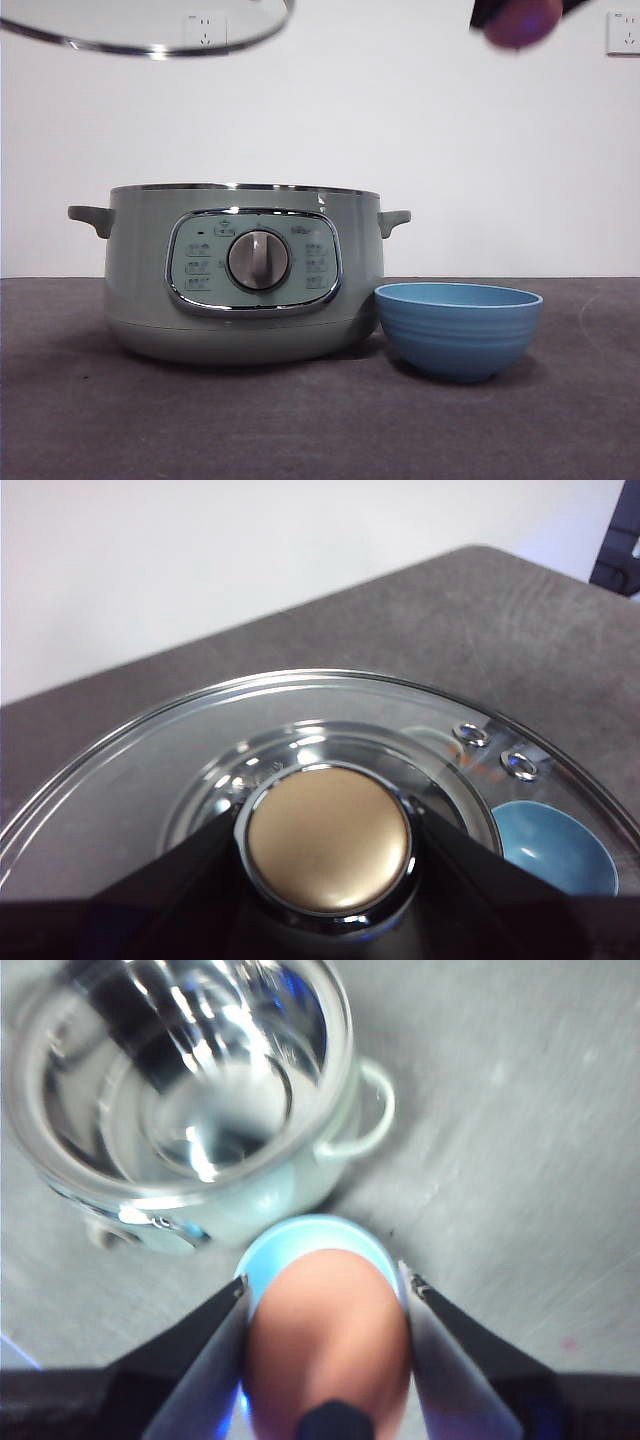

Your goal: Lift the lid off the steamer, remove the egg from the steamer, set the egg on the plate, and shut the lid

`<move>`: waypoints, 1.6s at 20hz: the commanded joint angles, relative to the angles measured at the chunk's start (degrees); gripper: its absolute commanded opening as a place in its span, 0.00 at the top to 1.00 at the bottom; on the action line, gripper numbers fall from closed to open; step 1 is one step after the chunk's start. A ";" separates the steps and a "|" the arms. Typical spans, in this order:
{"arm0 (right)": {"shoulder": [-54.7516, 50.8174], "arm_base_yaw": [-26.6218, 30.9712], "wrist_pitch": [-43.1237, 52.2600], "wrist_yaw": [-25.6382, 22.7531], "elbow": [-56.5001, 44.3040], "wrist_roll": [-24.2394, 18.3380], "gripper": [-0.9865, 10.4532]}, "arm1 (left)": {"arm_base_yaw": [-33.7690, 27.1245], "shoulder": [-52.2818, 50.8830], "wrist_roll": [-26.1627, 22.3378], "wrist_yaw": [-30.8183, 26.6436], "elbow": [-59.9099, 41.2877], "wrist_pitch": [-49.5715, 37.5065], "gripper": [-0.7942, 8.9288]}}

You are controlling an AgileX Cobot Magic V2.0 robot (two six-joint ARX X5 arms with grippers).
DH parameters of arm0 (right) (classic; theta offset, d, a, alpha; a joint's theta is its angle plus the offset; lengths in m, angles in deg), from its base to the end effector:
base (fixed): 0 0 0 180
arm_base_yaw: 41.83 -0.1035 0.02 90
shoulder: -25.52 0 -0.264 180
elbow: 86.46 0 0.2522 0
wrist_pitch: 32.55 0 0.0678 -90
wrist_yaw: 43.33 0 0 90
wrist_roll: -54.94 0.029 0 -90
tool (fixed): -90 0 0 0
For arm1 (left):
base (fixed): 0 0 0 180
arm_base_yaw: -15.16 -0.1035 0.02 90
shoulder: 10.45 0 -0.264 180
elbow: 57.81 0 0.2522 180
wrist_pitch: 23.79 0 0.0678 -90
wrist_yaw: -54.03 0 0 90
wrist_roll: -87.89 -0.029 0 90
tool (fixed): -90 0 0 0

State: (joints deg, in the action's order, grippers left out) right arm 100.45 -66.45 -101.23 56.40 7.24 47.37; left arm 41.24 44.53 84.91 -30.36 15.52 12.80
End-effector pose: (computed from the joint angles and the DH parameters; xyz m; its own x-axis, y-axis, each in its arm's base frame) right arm 0.2272 0.1095 0.3658 0.5066 0.4181 -0.7540 -0.5967 0.8013 0.0433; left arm 0.1781 -0.0903 0.3688 0.8060 -0.5033 -0.3115 0.5348 0.8448 0.0188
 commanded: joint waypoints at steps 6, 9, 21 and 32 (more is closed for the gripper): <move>3.93 -1.03 24.33 3.87 -24.15 2.16 0.92 | 0.17 8.41 -0.26 2.05 0.57 -10.14 0.93; 8.66 -1.05 29.57 3.87 -27.08 1.46 0.92 | 0.17 10.49 -0.24 2.05 0.57 -12.33 0.93; 21.40 -1.81 36.81 3.87 -27.10 1.05 0.90 | 0.17 11.50 -1.60 2.03 0.57 -13.00 0.93; 18.05 -2.93 36.37 3.82 -26.51 0.50 0.58 | 0.17 11.80 -1.66 2.01 0.57 -13.14 0.93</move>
State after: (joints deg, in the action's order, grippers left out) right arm 118.90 -69.18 -65.36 60.01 -19.14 47.85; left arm 41.26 56.64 83.84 -28.72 15.50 2.50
